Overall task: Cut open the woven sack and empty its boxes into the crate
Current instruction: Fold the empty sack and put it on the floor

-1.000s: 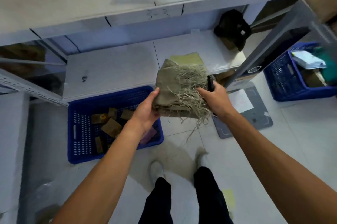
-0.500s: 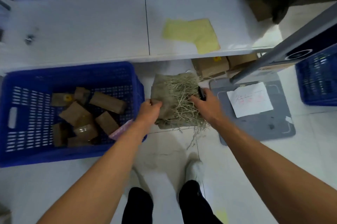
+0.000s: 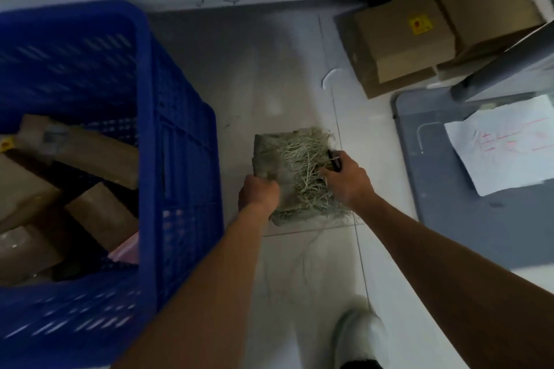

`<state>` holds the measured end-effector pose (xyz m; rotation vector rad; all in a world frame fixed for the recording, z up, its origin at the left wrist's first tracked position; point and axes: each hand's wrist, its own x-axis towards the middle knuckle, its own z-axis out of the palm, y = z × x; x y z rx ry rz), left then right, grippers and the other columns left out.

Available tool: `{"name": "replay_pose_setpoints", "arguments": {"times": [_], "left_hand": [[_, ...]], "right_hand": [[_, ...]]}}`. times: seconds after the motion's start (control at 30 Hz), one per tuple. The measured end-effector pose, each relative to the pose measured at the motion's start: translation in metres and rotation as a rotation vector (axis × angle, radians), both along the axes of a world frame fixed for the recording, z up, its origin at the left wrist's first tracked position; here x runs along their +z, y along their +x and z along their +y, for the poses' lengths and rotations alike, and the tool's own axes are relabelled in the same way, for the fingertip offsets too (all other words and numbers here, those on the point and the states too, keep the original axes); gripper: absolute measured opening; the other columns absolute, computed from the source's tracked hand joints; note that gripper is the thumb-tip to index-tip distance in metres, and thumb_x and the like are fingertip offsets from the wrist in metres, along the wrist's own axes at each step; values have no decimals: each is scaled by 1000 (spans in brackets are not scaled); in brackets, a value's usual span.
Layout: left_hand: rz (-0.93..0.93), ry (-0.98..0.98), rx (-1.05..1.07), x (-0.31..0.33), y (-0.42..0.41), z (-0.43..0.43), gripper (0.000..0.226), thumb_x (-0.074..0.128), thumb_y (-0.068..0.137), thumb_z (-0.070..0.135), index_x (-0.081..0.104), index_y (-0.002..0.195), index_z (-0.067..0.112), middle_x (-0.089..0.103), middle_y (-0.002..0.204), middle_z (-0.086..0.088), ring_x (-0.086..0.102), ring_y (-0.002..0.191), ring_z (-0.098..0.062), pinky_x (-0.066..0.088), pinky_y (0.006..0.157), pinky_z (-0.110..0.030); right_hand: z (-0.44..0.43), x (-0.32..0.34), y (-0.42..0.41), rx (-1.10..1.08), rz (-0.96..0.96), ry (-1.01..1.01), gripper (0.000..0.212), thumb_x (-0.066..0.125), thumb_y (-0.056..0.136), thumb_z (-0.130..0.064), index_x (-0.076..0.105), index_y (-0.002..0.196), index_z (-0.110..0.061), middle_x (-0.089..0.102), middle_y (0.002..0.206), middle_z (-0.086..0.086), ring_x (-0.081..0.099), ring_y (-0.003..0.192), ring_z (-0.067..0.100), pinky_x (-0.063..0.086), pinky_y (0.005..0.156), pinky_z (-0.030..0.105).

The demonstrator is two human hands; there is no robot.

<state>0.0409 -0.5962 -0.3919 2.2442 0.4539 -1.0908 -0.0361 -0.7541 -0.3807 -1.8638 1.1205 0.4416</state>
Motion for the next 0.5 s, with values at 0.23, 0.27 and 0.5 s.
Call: {"name": "replay_pose_setpoints", "arguments": {"times": [0.23, 0.27, 0.5], "left_hand": [[62, 69, -51, -19, -8, 2, 44, 49, 102, 36, 50, 138, 10, 62, 131, -15, 62, 111, -34, 52, 87, -36], [70, 83, -75, -10, -9, 2, 47, 47, 104, 37, 45, 143, 10, 58, 136, -15, 60, 116, -34, 50, 89, -36], [25, -2, -244, 88, -10, 8, 45, 42, 107, 34, 50, 143, 9, 57, 141, -13, 58, 120, -31, 46, 90, -34]], "right_hand": [[1, -20, -5, 93, 96, -101, 57, 65, 89, -41, 49, 142, -27, 67, 125, 6, 64, 109, 30, 53, 92, 39], [2, -14, -6, 102, 108, -119, 60, 64, 89, -45, 47, 143, -26, 66, 127, 7, 63, 111, 31, 52, 92, 39], [1, 79, -17, 37, 188, -198, 51, 50, 97, -47, 48, 139, -18, 65, 123, 14, 62, 108, 34, 49, 85, 38]]}}
